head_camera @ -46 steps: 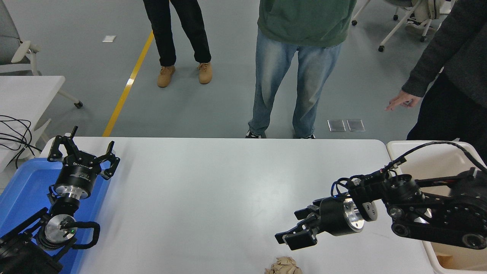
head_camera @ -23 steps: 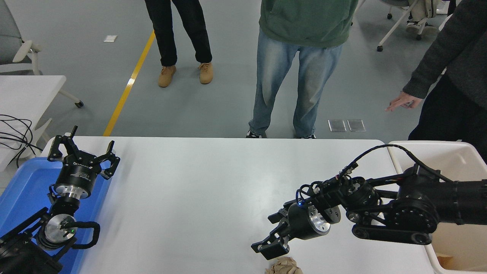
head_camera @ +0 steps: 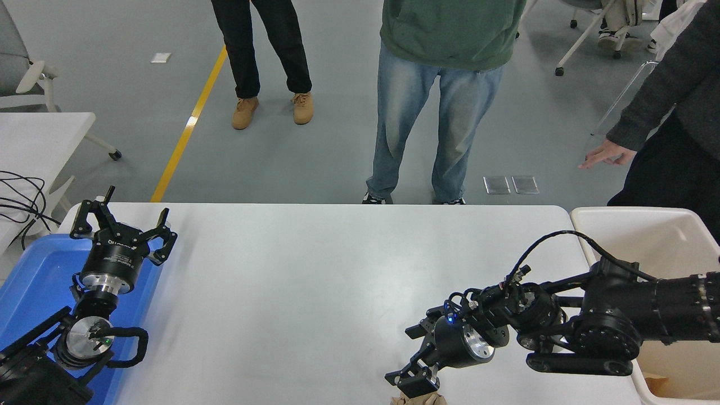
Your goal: Clean the table surface
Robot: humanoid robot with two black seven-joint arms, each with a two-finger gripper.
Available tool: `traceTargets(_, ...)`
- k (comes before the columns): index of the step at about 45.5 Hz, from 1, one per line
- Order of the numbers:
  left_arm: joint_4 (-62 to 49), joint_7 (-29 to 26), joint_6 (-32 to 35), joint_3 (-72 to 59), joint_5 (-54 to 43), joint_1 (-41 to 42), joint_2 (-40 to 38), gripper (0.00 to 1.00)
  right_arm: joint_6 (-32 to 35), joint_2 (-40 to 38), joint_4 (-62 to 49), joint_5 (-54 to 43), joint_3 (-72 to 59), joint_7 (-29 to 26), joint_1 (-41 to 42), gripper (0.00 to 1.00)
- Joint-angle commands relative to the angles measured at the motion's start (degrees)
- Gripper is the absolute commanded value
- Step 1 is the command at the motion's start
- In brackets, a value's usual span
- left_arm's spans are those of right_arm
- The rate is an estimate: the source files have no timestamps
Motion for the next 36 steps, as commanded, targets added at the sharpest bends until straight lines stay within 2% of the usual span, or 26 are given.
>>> traceTargets(1,0.0,0.01,0.0,0.02,0.01,0.06,0.0,0.99,0.07,-2.59,6.4,1.03,-2.71,0.11,3.98,0.99)
traceTargets(19,0.0,0.01,0.0,0.02,0.01,-0.02,0.0,0.99,-0.63,6.81,-2.56,1.91,-2.89,0.11,-0.41,0.99)
traceTargets(36,0.0,0.01,0.0,0.02,0.01,-0.02,0.0,0.99,-2.12,6.73,-4.41,-1.16,-3.85,0.2,-2.88,0.99)
